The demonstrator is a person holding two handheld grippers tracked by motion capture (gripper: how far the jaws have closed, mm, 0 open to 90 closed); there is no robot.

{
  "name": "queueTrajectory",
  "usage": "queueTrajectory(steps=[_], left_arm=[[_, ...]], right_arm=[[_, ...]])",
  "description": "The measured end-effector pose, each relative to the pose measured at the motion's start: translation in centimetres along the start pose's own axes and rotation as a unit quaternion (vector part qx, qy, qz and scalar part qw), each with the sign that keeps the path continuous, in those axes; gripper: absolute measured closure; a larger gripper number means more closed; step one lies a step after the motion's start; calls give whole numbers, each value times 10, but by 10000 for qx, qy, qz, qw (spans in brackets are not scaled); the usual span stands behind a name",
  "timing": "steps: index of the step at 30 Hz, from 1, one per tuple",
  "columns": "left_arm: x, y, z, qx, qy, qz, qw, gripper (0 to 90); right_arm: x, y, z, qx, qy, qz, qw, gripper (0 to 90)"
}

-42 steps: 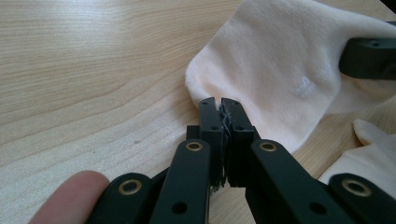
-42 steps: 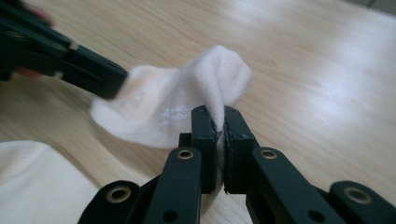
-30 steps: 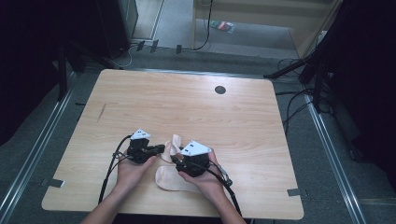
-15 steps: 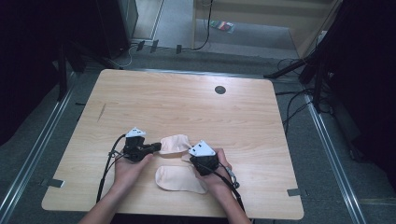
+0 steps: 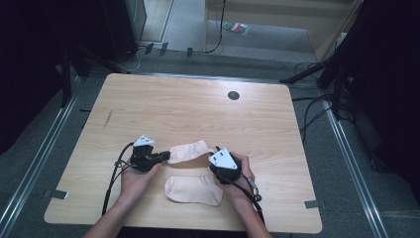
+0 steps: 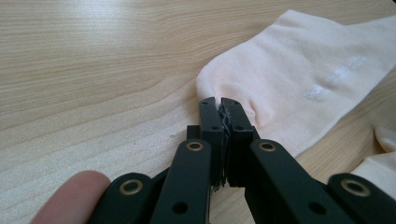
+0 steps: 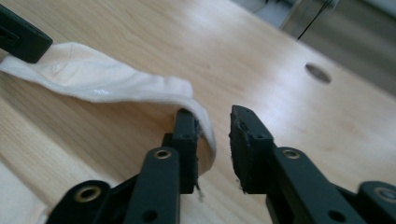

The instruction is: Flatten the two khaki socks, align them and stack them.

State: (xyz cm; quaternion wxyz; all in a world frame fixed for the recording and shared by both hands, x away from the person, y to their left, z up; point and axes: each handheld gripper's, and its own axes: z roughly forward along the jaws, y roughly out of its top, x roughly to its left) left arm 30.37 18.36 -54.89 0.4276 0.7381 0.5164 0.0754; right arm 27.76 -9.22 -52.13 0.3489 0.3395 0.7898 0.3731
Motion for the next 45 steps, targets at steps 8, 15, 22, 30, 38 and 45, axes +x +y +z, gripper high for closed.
queueTrajectory(steps=[8, 15, 22, 30, 38, 45], left_arm=[[6, 0, -3, -9, 150, -83, 9999, 894], [5, 0, -3, -14, 128, -38, 9999, 893], [4, 0, -3, 3, 105, -9, 9999, 893], [4, -1, -2, 9, 112, 32, 9999, 893], [4, -1, -2, 18, 114, 43, 9999, 893], [4, -1, -2, 31, 115, 59, 9999, 894]], right_arm=[[-36, -21, 1, 716, -14, 720, 9948, 640], [-48, -14, 6, 406, 362, 1491, 9873, 621], [-30, -6, 37, 701, 843, 1471, 9830, 599], [-26, -11, 47, 871, 988, 1506, 9798, 628], [-23, -16, 44, 801, 809, 1282, 9852, 770], [-29, -18, 43, 817, 788, 1395, 9837, 898]])
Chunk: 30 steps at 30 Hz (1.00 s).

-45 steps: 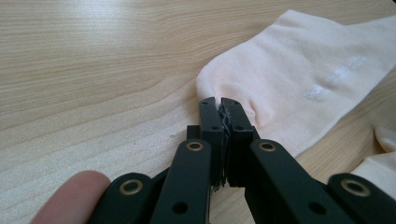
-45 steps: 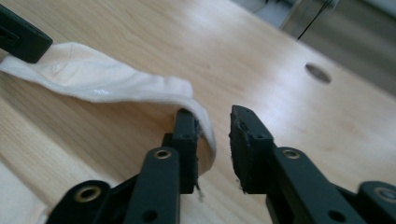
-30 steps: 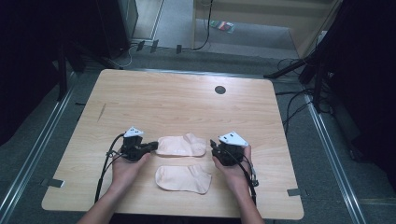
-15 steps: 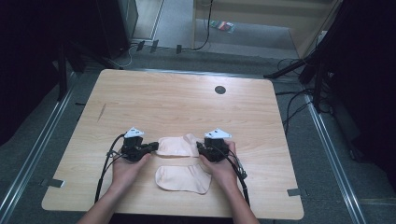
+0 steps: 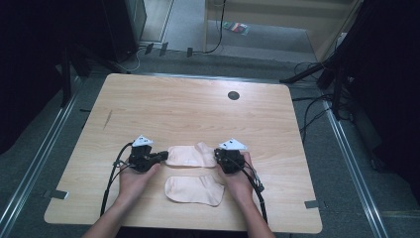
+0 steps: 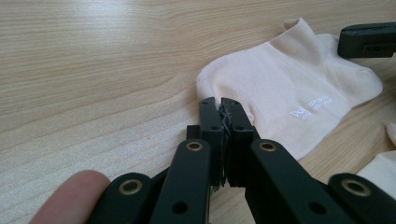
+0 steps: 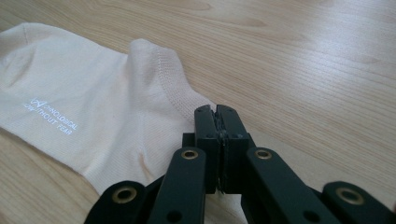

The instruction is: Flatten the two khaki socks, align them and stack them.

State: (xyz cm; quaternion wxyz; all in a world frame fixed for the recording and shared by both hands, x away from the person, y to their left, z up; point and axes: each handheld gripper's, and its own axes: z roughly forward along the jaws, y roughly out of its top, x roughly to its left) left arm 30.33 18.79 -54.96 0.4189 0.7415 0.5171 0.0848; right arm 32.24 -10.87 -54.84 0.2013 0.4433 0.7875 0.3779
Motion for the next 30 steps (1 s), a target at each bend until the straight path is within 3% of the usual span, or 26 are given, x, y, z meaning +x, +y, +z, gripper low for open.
queueTrajectory(steps=[6, 14, 17, 19, 20, 21, 22, 23, 24, 26, 30], left_arm=[[0, 0, 0, -29, -9, -23, 10000, 894], [-1, 0, 0, -26, -18, -26, 10000, 894], [-1, 0, 0, -28, -16, -11, 10000, 894], [-1, 0, 0, -28, -22, -14, 10000, 893], [-1, 0, 0, -21, -16, -11, 10000, 894], [-1, 0, 0, -21, -16, -11, 10000, 893], [-1, 0, 0, -22, -17, -2, 10000, 893], [-1, 0, 0, -22, -17, -2, 10000, 893], [-1, 0, 0, -16, -11, 3, 10000, 894], [-1, 0, 0, -17, -17, 3, 10000, 893], [-1, 0, 0, -12, -15, 2, 10000, 894]], right_arm=[[0, -1, -2, -32, -83, -21, 10000, 900], [0, 2, -11, -266, -146, -75, 9995, 900], [-2, 2, -11, -216, -125, -4, 9997, 900], [-3, 1, -11, -195, -68, 49, 9998, 879], [-4, 2, -11, -232, 32, 150, 9996, 802], [-4, 2, -11, -232, 32, 150, 9996, 802], [-5, 3, -10, -290, 115, 190, 9993, 720], [-5, 3, -10, -290, 115, 190, 9993, 720], [-3, 4, -7, -253, 144, 211, 9994, 642], [0, 4, -3, -119, 149, 173, 9997, 594], [3, 1, 0, -54, 120, 90, 9999, 584]])
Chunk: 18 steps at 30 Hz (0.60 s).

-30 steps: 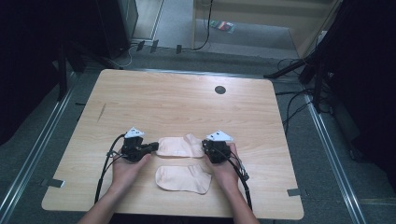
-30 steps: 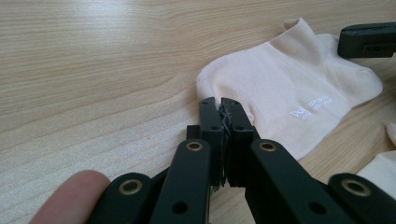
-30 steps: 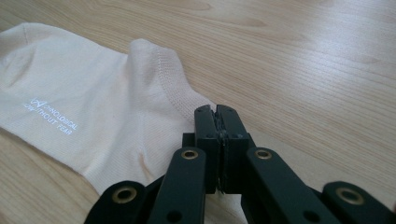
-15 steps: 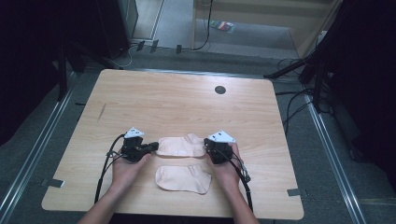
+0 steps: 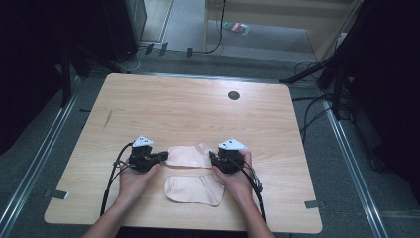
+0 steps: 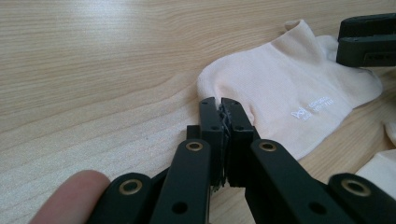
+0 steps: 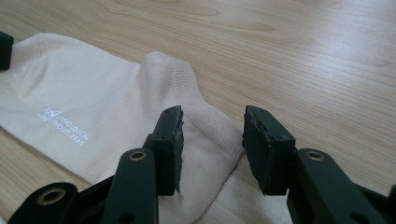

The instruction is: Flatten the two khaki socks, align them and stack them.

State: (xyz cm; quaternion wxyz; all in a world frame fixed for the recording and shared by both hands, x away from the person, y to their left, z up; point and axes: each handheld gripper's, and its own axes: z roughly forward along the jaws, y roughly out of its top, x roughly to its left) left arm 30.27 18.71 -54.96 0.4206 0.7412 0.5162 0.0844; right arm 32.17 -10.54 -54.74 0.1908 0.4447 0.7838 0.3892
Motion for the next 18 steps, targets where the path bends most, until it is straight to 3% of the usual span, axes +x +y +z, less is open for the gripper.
queueTrajectory(steps=[3, 4, 5, 7, 8, 12, 18], left_arm=[[0, 0, 0, -2, -2, 6, 10000, 894], [0, 0, 0, -4, 0, 6, 10000, 894], [0, 0, 0, -1, -4, 5, 10000, 894], [0, 0, 0, -6, -7, 2, 10000, 894], [0, 0, 0, -6, -4, 20, 10000, 894], [-1, 0, -1, -43, -24, 46, 10000, 895], [-4, 1, -6, -120, -79, 22, 9999, 895]], right_arm=[[1, 0, 0, 19, 11, -73, 10000, 597], [4, -2, 1, 84, -33, -254, 9996, 637], [4, -2, 1, 84, -33, -254, 9996, 637], [4, -2, 0, 124, 21, -244, 9996, 684], [4, -2, 0, 145, 66, -260, 9995, 801], [6, -1, -1, 179, 54, -314, 9993, 850], [4, 0, -12, -66, 97, -61, 9999, 854]])
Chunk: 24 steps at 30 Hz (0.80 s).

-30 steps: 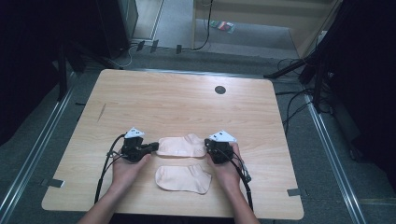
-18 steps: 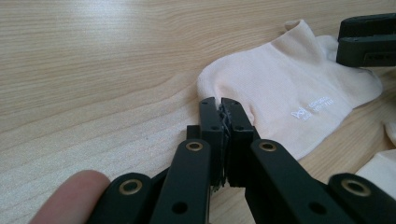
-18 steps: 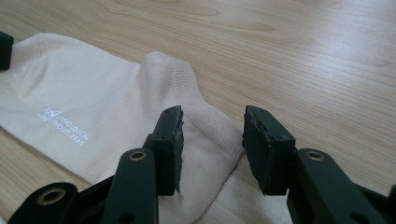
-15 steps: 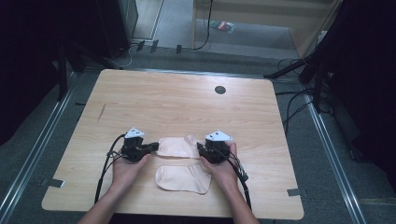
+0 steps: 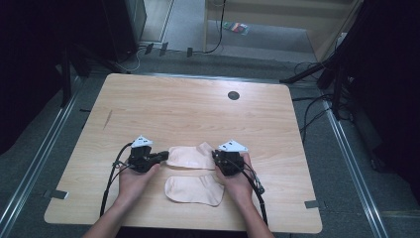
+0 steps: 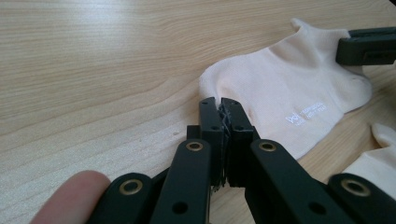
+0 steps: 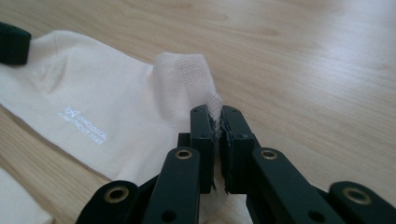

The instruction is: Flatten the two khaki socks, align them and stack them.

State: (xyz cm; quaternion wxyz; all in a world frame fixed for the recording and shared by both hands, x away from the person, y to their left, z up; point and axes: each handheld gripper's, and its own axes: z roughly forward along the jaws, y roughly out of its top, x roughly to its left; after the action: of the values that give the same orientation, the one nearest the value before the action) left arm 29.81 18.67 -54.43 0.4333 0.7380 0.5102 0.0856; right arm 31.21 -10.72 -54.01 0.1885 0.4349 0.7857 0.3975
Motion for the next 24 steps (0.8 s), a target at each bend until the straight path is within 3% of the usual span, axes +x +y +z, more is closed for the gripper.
queueTrajectory(steps=[7, 12, 24], left_arm=[[-9, 4, -17, -157, -103, 90, 9998, 895], [-17, 0, -33, -230, -181, 138, 9995, 895], [-37, -16, -43, -163, -298, 227, 9992, 895]], right_arm=[[1, 7, -20, -145, 112, -22, 9998, 854], [1, 4, -39, -261, 268, 253, 9990, 853], [9, -9, -69, -303, 314, 215, 9988, 852]])
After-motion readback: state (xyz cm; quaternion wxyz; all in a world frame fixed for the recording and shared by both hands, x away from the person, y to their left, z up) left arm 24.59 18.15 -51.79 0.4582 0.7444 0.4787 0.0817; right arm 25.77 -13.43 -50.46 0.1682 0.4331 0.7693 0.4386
